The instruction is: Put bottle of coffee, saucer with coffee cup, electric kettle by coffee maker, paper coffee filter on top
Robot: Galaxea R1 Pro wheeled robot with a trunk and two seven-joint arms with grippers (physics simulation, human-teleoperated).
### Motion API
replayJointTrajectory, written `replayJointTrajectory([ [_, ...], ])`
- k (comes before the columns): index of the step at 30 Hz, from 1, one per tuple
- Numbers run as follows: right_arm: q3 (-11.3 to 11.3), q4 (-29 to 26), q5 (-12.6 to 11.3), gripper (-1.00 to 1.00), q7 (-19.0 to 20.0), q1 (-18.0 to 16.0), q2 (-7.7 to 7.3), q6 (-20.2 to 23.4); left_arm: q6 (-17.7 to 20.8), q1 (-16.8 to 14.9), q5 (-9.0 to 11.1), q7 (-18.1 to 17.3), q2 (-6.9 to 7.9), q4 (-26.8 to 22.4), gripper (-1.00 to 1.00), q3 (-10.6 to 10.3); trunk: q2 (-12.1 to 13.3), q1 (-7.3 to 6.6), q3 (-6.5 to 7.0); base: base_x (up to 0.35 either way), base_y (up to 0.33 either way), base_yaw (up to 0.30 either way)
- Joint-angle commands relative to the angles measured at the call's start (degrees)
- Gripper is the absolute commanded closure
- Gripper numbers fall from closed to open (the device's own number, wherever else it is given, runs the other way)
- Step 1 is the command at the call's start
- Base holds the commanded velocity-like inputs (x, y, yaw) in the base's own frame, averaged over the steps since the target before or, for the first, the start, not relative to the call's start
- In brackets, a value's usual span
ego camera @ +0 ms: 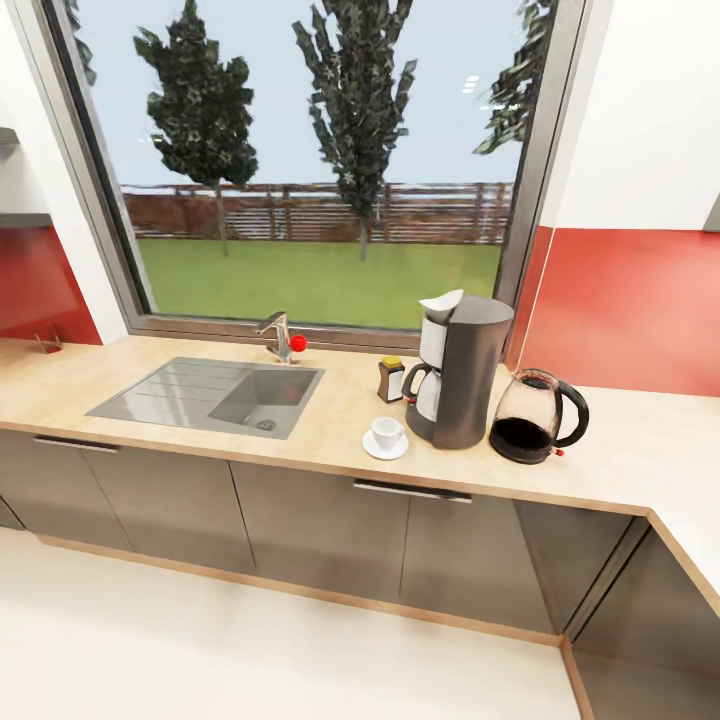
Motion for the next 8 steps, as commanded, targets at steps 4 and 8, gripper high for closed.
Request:
replayJointTrajectory([
  [4, 0.4, 0.1, -0.2, -1.00, -0.2, -0.1, 0.01, -0.6, 0.2, 0.0, -0.1, 0.1, -0.02, -0.1, -1.00, 0.4, -0.1, 0.03, -0.13, 0.000, 0.000, 0.000],
  [8, 0.4, 0.1, -0.2, -1.00, -0.2, -0.1, 0.01, -0.7, 0.2, 0.0, 0.0, 0.1, -0.02, -0.1, -1.00, 0.4, -0.1, 0.03, -0.13, 0.000, 0.000, 0.000],
])
